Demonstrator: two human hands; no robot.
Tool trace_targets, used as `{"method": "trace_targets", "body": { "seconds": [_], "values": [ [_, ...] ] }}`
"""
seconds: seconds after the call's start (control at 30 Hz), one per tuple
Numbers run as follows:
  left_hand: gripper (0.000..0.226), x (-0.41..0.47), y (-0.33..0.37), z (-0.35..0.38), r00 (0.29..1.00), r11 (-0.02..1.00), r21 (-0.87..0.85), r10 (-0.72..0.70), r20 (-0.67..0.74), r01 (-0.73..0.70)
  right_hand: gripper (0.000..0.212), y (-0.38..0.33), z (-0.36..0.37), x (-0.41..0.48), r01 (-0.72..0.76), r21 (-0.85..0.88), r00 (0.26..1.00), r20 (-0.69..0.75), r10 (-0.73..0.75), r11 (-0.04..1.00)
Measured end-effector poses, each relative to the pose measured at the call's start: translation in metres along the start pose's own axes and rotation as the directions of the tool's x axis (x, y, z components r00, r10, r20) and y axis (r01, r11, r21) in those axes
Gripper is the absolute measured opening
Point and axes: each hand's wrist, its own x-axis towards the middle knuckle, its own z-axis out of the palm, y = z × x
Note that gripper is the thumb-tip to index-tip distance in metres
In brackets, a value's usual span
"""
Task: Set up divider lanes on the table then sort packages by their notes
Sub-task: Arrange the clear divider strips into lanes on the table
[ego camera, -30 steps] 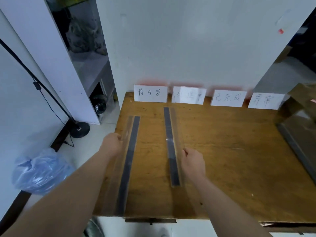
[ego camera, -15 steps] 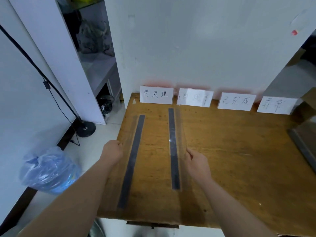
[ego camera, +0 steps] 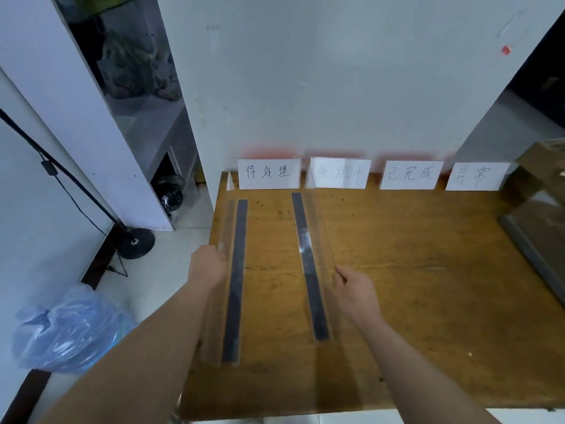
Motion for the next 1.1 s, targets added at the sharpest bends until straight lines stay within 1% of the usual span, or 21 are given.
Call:
{"method": "trace_targets", "body": {
  "seconds": [0.27,0.47,0.57,0.63,0.83,0.93,1.03,1.1],
  "values": [
    [0.032,0.018,0.0,-0.006,0.999,1.0,0.004,-0.013,0.04,0.013,0.028,-0.011,0.003,-0.001,-0.03,-0.005,0.999,-0.017,0.03,1.0],
    [0.03,0.024,0.003,-0.004,0.998,0.999,-0.04,-0.035,0.051,0.037,0.025,-0.015,0.005,-0.004,-0.051,0.011,0.999,-0.016,0.051,0.999],
    [0.038,0.024,0.005,-0.003,0.999,0.999,-0.037,-0.027,0.032,0.028,0.025,-0.018,0.005,-0.006,-0.062,0.034,0.998,-0.022,0.063,0.997],
    [0.039,0.024,0.006,-0.003,0.999,0.997,-0.058,-0.041,0.032,0.043,0.024,-0.019,0.004,-0.008,-0.065,0.035,0.998,-0.019,0.066,0.997],
    [0.03,0.026,0.009,-0.004,0.999,0.992,-0.114,-0.045,0.029,0.048,0.026,-0.021,0.001,-0.009,-0.062,0.049,0.998,-0.019,0.063,0.997],
    [0.035,0.028,0.009,-0.004,0.998,0.994,-0.099,-0.045,0.035,0.048,0.027,-0.022,0.0,-0.01,-0.059,0.053,0.998,-0.033,0.06,0.997],
    [0.03,0.027,0.011,-0.008,0.998,0.997,-0.064,-0.034,0.053,0.037,0.027,-0.024,-0.001,-0.011,-0.055,0.034,0.998,-0.037,0.056,0.998],
    [0.03,0.024,0.013,-0.012,0.997,1.0,-0.016,-0.019,0.074,0.021,0.028,-0.025,-0.001,-0.011,-0.051,0.021,0.998,-0.034,0.052,0.998]
  ]
}}
